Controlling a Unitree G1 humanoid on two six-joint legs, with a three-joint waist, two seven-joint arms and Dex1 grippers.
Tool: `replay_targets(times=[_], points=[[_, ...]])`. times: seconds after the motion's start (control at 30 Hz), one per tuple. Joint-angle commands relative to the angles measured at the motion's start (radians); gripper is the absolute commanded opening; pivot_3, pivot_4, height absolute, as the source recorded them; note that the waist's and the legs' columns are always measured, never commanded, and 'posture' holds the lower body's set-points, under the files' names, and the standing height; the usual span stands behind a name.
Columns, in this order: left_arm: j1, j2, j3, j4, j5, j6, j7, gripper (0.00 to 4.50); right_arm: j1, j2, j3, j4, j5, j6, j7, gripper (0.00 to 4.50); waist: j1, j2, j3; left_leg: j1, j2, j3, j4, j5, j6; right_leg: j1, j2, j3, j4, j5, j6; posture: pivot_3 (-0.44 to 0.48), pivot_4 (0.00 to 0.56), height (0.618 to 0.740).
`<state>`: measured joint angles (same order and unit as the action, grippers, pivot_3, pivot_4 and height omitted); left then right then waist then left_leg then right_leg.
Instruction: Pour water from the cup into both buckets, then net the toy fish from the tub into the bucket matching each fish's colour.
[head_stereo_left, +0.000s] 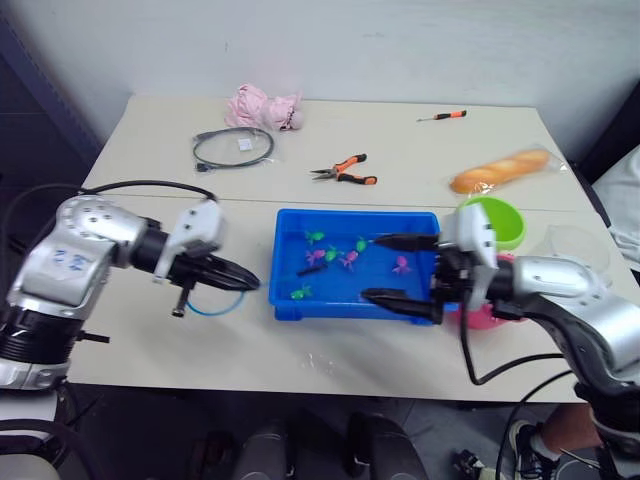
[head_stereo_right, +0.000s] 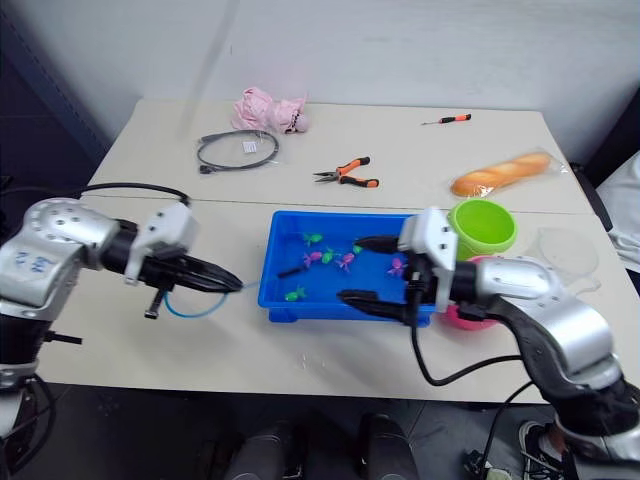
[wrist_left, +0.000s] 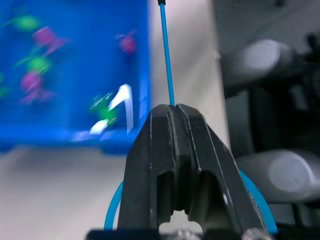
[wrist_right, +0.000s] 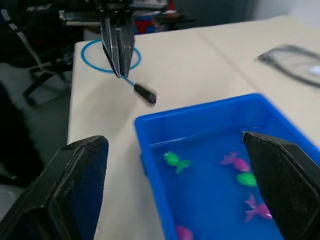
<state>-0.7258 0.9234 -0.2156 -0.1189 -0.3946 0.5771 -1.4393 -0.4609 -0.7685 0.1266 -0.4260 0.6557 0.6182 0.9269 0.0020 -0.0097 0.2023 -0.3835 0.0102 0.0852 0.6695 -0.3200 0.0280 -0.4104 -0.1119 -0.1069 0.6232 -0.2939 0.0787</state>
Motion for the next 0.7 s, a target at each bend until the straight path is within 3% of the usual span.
replay_targets(times=[0.03,0.57,0.7], points=[[-0.035,-0.030,-0.044,-0.057,-0.001,0.017,-0.020,0.01,-0.051,0.021,0.041,0.011,0.009,0.061,0.032,4.50,0.000,0.000,0.000,-0.004,0.000,0.000,0.003,0.000,0.000,-0.003,0.001,0.000,0.000,0.000,0.001,0.000,0.150,0.740],[-0.067,-0.101,-0.080,-0.015,0.059,0.018,0.016,0.01,-0.098,0.084,0.075,-0.011,0.028,0.224,0.039,4.50,0.000,0.000,0.000,-0.007,0.001,0.000,0.013,-0.001,0.003,-0.003,0.001,0.000,0.003,0.001,0.003,0.000,0.150,0.740],[-0.075,-0.118,-0.087,-0.009,0.071,0.012,0.018,0.00,-0.106,0.105,0.067,-0.008,0.036,0.260,0.019,2.76,0.000,0.000,0.000,-0.007,0.001,0.000,0.013,-0.001,0.003,-0.003,0.001,0.001,0.004,0.001,0.003,0.000,0.150,0.740]])
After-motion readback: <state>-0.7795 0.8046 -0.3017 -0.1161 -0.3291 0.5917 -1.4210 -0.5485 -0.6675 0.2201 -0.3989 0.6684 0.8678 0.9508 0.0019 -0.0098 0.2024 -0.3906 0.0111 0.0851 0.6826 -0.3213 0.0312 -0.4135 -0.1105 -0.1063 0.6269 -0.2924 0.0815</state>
